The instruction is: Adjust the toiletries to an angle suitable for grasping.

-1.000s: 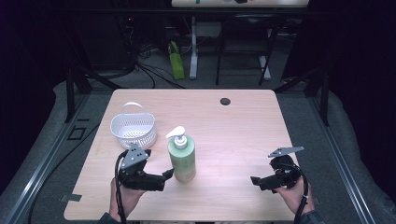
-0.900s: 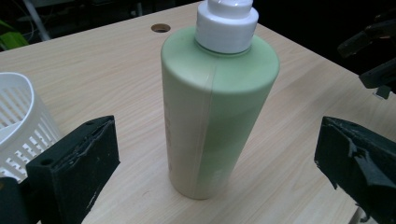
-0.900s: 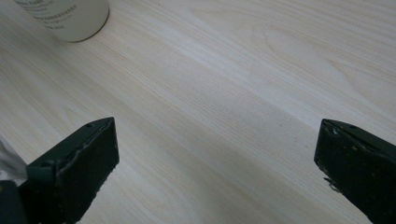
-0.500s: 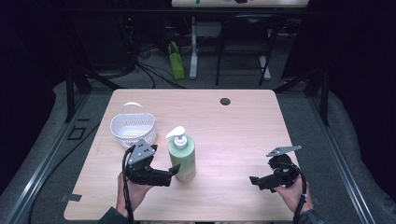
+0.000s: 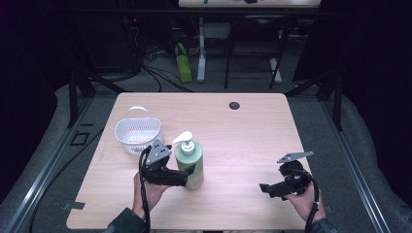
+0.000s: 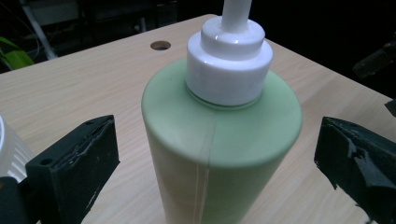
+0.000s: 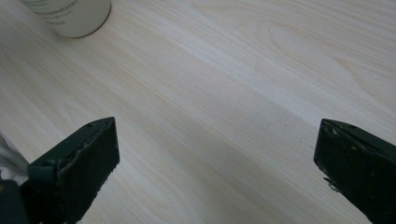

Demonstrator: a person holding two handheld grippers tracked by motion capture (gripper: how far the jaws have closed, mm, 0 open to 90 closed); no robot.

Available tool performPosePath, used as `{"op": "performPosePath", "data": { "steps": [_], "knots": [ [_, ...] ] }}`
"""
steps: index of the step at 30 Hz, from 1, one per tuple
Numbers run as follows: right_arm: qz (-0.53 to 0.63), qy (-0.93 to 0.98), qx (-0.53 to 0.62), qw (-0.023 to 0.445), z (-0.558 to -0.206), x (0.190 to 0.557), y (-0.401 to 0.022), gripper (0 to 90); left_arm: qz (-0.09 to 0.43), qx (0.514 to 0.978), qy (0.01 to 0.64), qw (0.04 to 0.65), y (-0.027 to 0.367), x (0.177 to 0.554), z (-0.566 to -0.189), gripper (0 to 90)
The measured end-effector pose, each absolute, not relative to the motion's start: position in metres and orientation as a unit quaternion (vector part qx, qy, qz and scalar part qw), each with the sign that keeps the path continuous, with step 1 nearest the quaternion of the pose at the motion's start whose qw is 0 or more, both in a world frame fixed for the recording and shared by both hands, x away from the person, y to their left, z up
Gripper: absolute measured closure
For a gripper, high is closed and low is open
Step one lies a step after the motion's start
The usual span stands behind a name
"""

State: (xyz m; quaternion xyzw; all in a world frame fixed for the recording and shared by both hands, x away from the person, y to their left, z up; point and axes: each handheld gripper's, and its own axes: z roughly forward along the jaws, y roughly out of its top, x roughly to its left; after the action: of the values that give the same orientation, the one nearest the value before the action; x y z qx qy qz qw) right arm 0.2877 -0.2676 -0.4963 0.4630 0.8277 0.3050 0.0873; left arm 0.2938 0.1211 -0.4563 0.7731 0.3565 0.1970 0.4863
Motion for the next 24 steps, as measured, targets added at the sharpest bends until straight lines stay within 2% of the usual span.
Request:
{"op": "performPosePath", "data": {
  "steps": [15,17,24],
  "knots": [
    [0.304,0.83,0.459,0.092,-0.495,0.287,-0.268,0.0,0.206,0.762,0.366,0.494,0.108,0.305,-0.469,0.5],
    [0.304,0.83,0.459,0.092,-0.495,0.287,-0.268,0.0,0.204,0.761,0.363,0.497,0.107,0.306,-0.471,6.3],
    [0.306,0.83,0.458,0.094,-0.495,0.287,-0.268,0.2,0.214,0.754,0.357,0.508,0.105,0.304,-0.476,10.9]
  ]
}}
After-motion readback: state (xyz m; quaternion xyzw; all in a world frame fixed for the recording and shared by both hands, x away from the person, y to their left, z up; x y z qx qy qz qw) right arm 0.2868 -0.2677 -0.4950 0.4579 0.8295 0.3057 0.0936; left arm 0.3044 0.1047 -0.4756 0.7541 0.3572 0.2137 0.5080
